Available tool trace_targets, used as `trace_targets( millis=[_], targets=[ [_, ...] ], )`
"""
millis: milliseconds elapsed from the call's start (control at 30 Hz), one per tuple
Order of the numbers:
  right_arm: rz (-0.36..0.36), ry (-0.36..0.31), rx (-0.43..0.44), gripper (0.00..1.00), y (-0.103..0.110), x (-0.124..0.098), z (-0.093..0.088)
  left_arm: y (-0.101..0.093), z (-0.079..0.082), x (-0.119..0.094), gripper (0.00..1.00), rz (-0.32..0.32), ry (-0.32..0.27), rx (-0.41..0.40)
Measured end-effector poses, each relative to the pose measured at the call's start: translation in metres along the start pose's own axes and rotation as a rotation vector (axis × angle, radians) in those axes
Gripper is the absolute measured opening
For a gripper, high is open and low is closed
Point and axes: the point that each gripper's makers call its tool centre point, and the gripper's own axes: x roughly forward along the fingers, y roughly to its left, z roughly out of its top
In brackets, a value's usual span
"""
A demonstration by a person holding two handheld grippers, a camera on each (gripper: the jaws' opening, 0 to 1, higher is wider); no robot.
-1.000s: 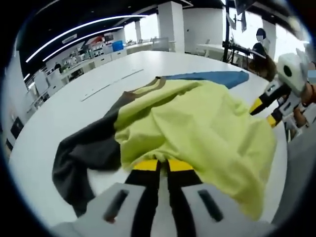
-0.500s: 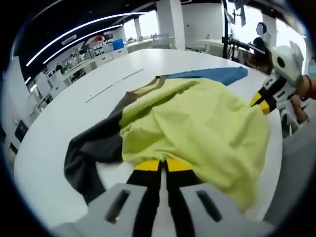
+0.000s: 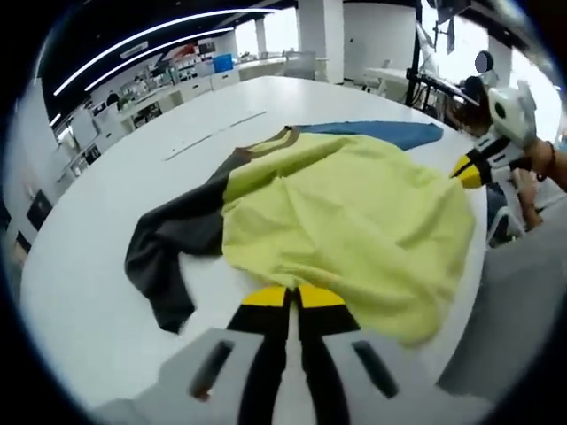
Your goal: Fold the garment on the visible template until the final outline fits inside the template.
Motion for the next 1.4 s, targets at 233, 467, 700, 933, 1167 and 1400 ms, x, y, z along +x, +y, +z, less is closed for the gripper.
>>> trace_targets(
  millis=[233, 467, 700, 933, 1167, 1400],
  targets=[
    [-0.015, 0.014, 0.024, 0.0, -0.002, -0.006, -0.004, 0.0, -0.004, -0.008, 0.0, 0.017, 0.014, -0.041],
    [-0.04, 0.016, 0.016, 0.0, -0.007, -0.011, -0.004, 0.005, -0.015, -0.022, 0.0, 0.048, 0.058, -0.007],
    [-0.034, 0.032, 0.013, 0.0, -0.009, -0.001, -0.013, 0.006, -0.023, -0.019, 0.0, 0.044, 0.066, -0.018],
    [-0.027, 0.007, 0.068, 0.18, -0.013, -0.005, -0.014, 0.012, -0.042, -0.017, 0.05, 0.073, 0.09, -0.004],
    [-0.007, 0.009, 0.134, 0.28, -0.016, -0.006, -0.022, 0.016, -0.052, -0.022, 0.1, 0.068, 0.061, -0.011],
    [0.009, 0.047, 0.111, 0.3, -0.013, 0.001, -0.038, 0.022, -0.075, -0.02, 0.11, 0.072, 0.071, 0.014]
  ],
)
